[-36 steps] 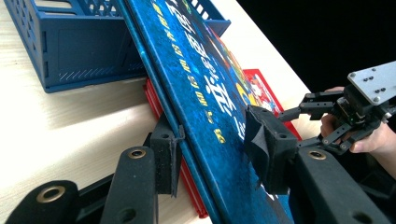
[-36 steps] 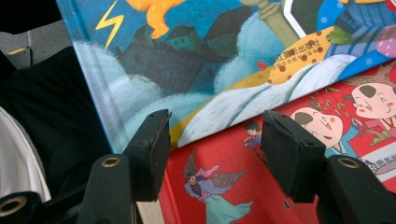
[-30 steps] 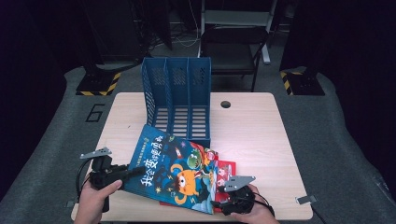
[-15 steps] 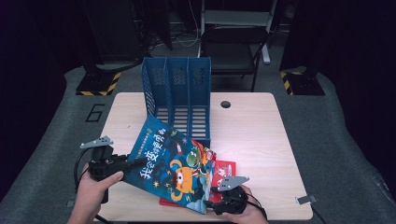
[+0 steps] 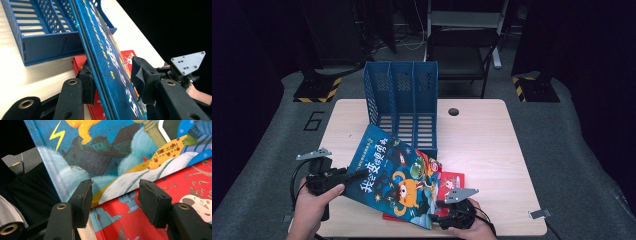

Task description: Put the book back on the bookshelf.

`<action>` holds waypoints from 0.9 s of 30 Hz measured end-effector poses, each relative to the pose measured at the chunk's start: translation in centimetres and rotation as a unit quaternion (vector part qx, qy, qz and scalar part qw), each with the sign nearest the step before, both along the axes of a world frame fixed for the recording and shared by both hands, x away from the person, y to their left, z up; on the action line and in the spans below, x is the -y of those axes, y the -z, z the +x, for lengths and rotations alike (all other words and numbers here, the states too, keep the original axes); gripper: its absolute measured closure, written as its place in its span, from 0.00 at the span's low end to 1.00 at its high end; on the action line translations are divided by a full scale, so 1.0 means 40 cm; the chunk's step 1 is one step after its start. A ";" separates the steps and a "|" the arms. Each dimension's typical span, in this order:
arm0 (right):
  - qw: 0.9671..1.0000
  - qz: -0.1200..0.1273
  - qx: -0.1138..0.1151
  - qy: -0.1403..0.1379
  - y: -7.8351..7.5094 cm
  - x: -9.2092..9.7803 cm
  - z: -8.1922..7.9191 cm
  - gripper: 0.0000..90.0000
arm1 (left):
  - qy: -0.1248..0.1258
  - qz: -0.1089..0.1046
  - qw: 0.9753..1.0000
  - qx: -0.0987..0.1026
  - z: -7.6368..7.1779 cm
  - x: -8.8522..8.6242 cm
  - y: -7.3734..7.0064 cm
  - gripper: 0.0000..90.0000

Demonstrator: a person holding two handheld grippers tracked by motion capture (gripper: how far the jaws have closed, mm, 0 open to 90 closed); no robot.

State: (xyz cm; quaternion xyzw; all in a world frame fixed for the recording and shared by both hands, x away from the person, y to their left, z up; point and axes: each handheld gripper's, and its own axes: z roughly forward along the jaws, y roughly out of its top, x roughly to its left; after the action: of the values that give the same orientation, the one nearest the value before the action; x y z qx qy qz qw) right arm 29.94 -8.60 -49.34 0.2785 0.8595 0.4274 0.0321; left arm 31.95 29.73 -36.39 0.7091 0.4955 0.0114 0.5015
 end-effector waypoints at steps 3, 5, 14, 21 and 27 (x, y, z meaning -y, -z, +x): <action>1.000 0.002 0.001 -0.003 0.001 0.000 0.001 0.50 | -0.005 -0.001 1.000 -0.009 0.005 0.003 0.006 0.65; 1.000 0.003 0.002 -0.004 0.001 -0.001 0.002 0.50 | -0.001 0.002 1.000 -0.015 0.008 0.005 0.010 0.67; 1.000 0.004 0.000 -0.005 0.002 0.000 0.002 0.50 | -0.003 0.004 1.000 -0.018 0.007 0.022 0.015 0.67; 1.000 0.005 -0.001 -0.006 0.002 -0.001 0.003 0.51 | 0.007 -0.001 1.000 -0.022 0.003 0.046 0.029 0.70; 1.000 0.006 0.001 -0.004 0.003 0.000 0.003 0.51 | 0.001 0.000 1.000 -0.025 -0.001 0.048 0.030 0.74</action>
State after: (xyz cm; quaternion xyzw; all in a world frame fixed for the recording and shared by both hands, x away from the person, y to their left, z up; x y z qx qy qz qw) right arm 30.07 -8.60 -49.44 0.2747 0.8582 0.4326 0.0295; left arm 31.90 27.80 -37.59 0.7096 0.5072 -0.0074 0.4891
